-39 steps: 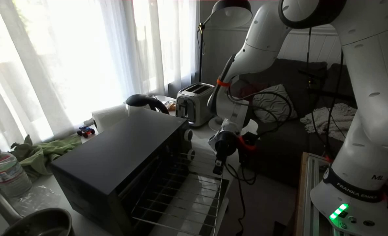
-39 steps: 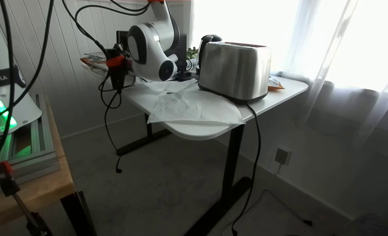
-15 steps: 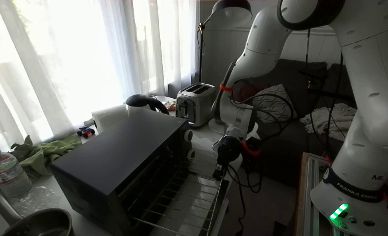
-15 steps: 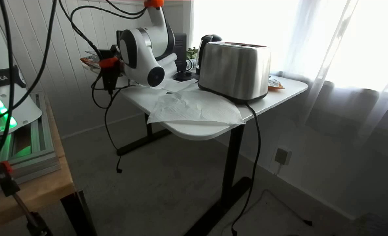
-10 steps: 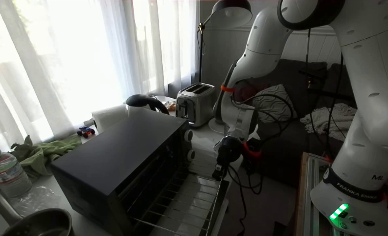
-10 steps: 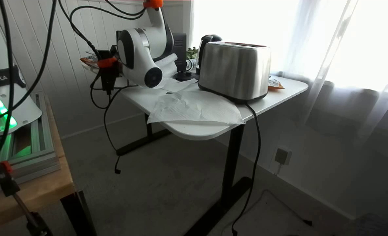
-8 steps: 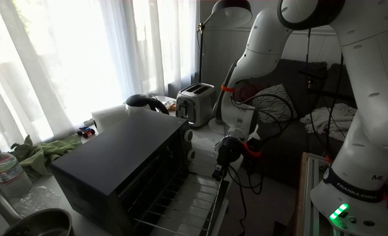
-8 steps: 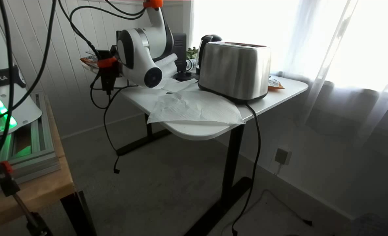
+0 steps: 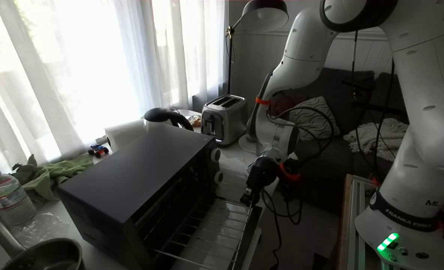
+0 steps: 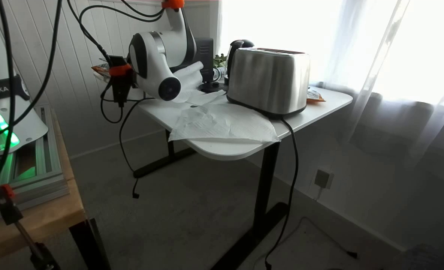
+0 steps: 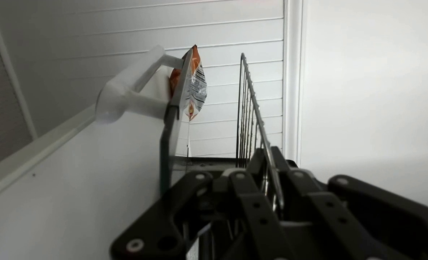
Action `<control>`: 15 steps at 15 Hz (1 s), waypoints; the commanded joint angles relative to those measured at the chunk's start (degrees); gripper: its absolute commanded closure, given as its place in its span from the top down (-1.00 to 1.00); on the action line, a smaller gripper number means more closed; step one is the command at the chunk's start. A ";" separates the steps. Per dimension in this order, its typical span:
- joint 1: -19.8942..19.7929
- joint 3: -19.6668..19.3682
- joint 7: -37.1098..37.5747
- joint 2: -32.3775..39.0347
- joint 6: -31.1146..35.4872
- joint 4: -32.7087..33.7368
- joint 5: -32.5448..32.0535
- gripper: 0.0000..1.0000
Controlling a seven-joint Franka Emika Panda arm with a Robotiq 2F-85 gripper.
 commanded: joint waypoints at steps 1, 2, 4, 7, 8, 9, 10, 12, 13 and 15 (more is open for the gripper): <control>0.70 -0.10 1.30 -2.74 2.00 -3.12 4.30 -0.95; 0.75 -0.19 1.14 -2.99 2.13 -3.46 4.52 -0.96; 0.71 -0.54 0.48 -3.47 2.23 -4.12 3.92 -0.96; 0.36 -1.12 -0.54 -4.04 1.94 -4.47 1.65 -0.97; 0.35 -1.25 -0.65 -4.08 2.00 -4.43 1.15 -0.97; 0.24 -1.37 -0.79 -4.13 1.98 -4.54 1.05 -0.97; 0.19 -1.41 -1.05 -4.18 1.80 -4.66 0.85 -0.97; 0.12 -1.56 -2.13 -4.55 1.45 -5.27 -0.06 -0.97; -0.17 -1.86 -2.94 -4.93 1.15 -5.92 -0.65 -0.97; -0.64 -2.38 -4.07 -5.80 1.11 -7.26 -0.30 -0.97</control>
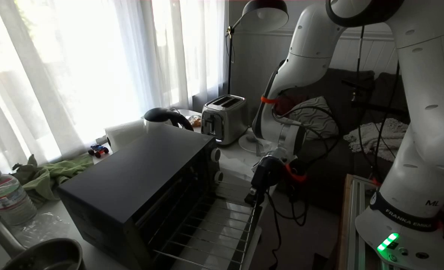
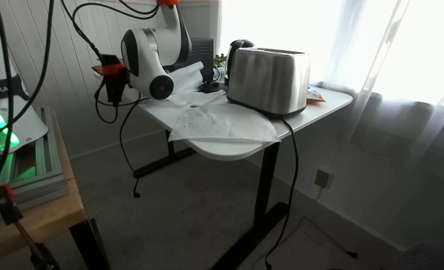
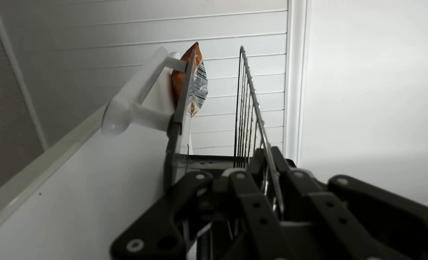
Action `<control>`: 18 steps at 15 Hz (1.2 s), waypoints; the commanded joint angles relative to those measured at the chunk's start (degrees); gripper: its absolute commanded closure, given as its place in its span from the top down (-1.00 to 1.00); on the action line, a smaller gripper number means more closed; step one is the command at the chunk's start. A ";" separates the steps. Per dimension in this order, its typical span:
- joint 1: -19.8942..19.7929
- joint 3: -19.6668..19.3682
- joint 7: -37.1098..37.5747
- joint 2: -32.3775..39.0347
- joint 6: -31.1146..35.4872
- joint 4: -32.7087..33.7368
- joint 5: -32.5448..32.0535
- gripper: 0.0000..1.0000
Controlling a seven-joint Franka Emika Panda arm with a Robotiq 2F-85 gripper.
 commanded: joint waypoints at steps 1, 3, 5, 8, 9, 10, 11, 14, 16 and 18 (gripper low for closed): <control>-0.67 -1.43 -2.17 -3.55 0.02 -3.91 -1.09 -0.97; -0.70 -1.53 -2.16 -3.69 -0.39 -4.50 -0.73 -0.97; -0.54 -1.23 -1.52 -3.51 -0.59 -4.79 0.12 -0.97; 0.03 -0.25 -0.88 -2.83 -0.80 -5.12 1.49 -0.97; 0.08 -0.12 -1.14 -2.86 -0.80 -5.43 1.74 -0.97; 0.11 -0.04 -1.13 -2.92 -0.77 -5.72 1.90 -0.97; 0.15 0.07 -1.22 -3.03 -0.67 -6.08 2.29 -0.97; 0.16 0.29 -1.61 -3.27 -0.84 -6.88 4.07 -0.97; 0.20 0.28 -1.46 -3.28 -1.05 -7.02 4.98 -0.97; 0.48 0.32 -0.94 -3.54 -0.91 -7.09 5.58 -0.97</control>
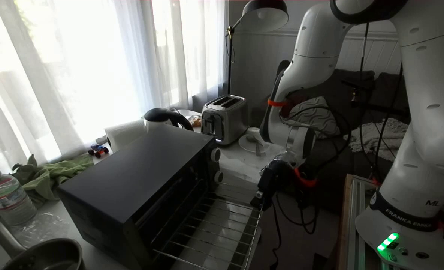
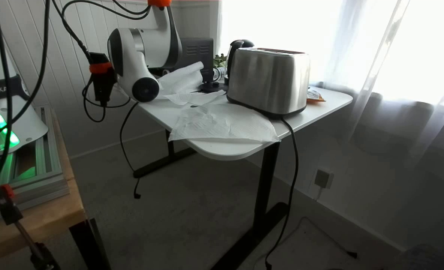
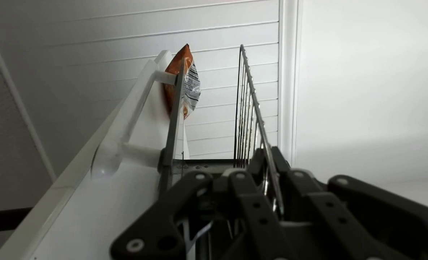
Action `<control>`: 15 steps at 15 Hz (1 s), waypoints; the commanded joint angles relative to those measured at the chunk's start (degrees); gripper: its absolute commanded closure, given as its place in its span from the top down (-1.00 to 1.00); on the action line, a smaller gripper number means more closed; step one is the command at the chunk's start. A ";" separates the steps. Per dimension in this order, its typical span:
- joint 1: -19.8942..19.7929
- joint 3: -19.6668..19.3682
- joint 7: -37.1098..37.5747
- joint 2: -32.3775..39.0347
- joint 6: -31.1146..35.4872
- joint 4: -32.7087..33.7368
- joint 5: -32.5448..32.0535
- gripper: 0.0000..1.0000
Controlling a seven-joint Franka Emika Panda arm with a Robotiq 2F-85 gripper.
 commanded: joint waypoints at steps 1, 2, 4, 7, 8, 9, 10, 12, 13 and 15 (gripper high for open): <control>0.71 0.47 0.70 -2.26 0.05 -1.97 2.91 -0.97; 0.90 0.58 0.77 -2.37 0.21 -2.00 3.14 -0.97; 1.34 0.84 1.06 -2.79 0.66 -2.29 3.78 -0.97; 1.75 1.00 1.11 -3.79 1.19 -2.99 4.74 -0.97; 1.93 0.99 1.26 -4.08 1.37 -3.18 5.28 -0.97; 1.98 0.89 1.31 -4.38 1.53 -3.41 5.60 -0.97; 1.94 0.83 1.46 -4.64 1.59 -3.65 5.94 -0.97; 2.27 0.91 2.21 -5.01 2.28 -3.84 6.88 -0.97; 2.42 0.98 2.64 -5.07 2.55 -3.87 7.31 -0.97; 2.60 0.91 3.11 -4.99 2.82 -3.83 8.17 -0.97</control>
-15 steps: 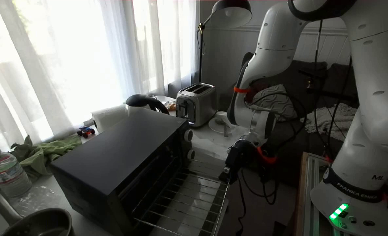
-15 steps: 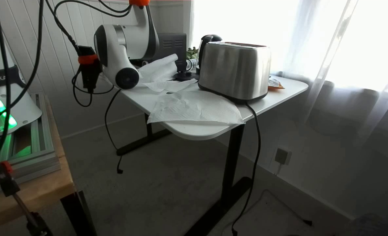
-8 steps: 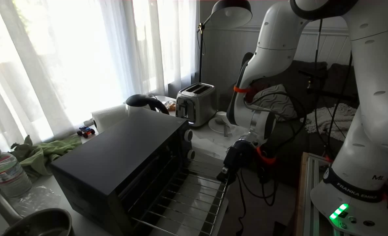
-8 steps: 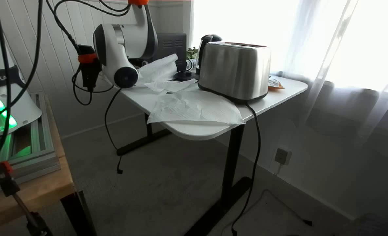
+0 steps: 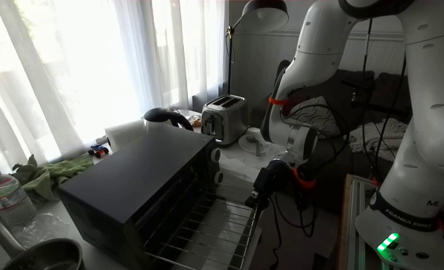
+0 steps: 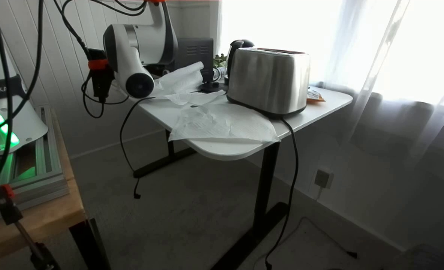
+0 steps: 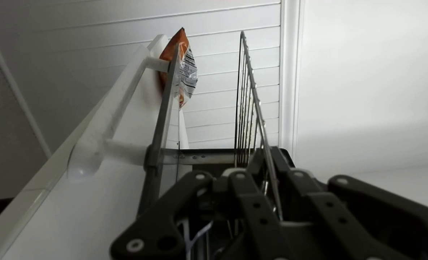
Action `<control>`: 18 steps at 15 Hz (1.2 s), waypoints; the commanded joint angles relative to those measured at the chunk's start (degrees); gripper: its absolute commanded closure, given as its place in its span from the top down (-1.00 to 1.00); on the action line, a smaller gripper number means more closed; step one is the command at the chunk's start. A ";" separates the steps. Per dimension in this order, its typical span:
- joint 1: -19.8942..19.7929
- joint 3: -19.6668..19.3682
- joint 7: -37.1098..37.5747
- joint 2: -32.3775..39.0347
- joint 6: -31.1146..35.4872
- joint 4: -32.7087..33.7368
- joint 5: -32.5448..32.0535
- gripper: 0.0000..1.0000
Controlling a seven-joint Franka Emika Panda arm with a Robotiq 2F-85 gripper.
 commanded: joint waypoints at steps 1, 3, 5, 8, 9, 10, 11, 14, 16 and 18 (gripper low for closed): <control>0.98 0.14 2.05 -2.84 1.61 -1.80 2.86 -0.97; 0.64 -0.35 1.24 -2.90 1.38 -1.74 1.85 -0.97; 0.29 -0.71 1.15 -2.63 0.80 -1.45 0.40 -0.97; 0.29 -1.24 1.68 -3.29 1.30 -1.67 -0.54 -0.97; 0.22 -1.38 1.66 -3.40 1.25 -1.74 -0.70 -0.97; 0.26 -1.50 1.75 -3.58 1.49 -1.85 -0.68 -0.97; 0.13 -1.60 1.75 -3.36 1.14 -1.77 -0.99 -0.97; -0.01 -1.89 1.51 -3.34 1.06 -2.07 -1.45 -0.97; 0.11 -2.14 1.43 -4.23 1.58 -2.76 -1.71 -0.97; -0.19 -2.52 1.16 -4.41 1.64 -3.38 -1.41 -0.97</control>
